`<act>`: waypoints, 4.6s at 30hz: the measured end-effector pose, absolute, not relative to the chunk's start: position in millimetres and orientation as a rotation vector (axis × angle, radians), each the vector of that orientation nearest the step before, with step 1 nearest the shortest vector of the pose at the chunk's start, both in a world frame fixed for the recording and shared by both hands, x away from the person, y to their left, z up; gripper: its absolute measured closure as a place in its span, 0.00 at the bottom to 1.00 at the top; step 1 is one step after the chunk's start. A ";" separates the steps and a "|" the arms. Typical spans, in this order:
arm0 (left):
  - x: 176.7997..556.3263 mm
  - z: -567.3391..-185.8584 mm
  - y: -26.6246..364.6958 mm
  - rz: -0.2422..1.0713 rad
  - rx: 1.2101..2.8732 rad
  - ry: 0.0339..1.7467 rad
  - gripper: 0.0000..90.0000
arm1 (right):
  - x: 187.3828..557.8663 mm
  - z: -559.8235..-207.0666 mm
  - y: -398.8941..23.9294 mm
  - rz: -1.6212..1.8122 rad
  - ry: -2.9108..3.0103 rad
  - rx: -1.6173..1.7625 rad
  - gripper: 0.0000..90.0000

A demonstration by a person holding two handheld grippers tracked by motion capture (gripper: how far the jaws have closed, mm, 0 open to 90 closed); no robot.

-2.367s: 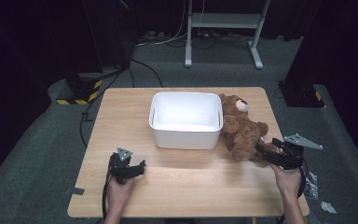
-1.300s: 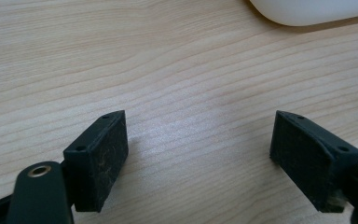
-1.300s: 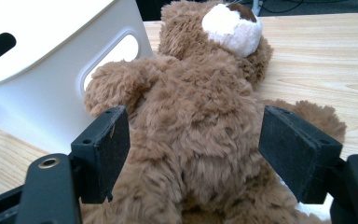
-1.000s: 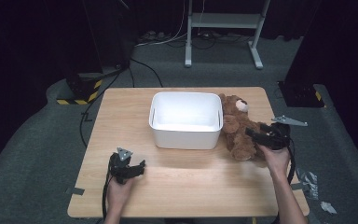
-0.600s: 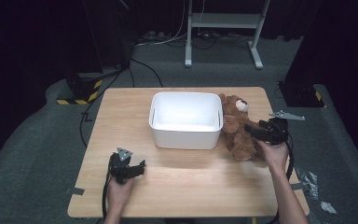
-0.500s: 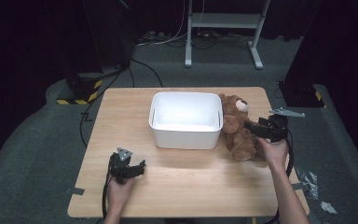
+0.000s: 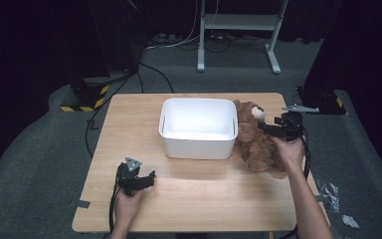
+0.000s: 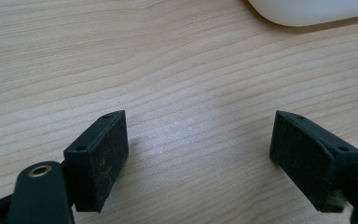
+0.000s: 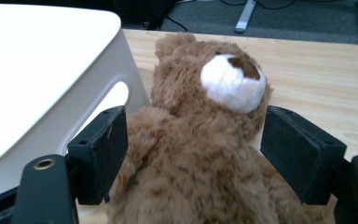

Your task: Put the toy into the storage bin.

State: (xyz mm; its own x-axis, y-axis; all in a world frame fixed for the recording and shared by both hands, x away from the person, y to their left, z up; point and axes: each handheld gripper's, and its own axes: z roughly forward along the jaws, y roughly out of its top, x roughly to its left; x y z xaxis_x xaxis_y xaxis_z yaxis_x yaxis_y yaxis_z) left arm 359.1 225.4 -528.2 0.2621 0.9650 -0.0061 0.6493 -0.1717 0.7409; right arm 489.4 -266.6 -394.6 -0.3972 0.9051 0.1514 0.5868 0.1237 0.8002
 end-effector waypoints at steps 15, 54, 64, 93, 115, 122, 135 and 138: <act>359.3 -528.3 225.5 0.641 1.904 1.454 0.21 | 517.0 -405.9 -247.8 1.104 2.074 1.490 0.24; 359.2 -528.3 225.4 0.639 1.904 1.456 0.21 | 556.6 -453.4 -223.8 0.884 2.137 1.669 0.22; 359.3 -528.3 225.5 0.641 1.905 1.453 0.21 | 561.1 -462.3 -220.4 0.797 2.149 1.691 0.25; 358.8 -528.2 225.1 0.637 1.908 1.453 0.21 | 536.5 -462.2 -230.5 0.902 2.118 1.529 0.69; 358.8 -528.1 225.1 0.637 1.908 1.453 0.21 | 497.0 -446.2 -270.1 1.246 1.978 1.455 0.78; 358.9 -528.1 225.1 0.637 1.907 1.454 0.21 | 482.6 -441.9 -269.6 1.281 1.967 1.378 0.80; 358.6 -528.1 225.9 0.641 1.901 1.468 0.21 | 452.2 -433.5 -281.7 1.462 1.893 1.303 0.80; 358.6 -528.1 225.9 0.641 1.901 1.468 0.21 | 447.9 -428.1 -284.9 1.499 1.881 1.302 0.80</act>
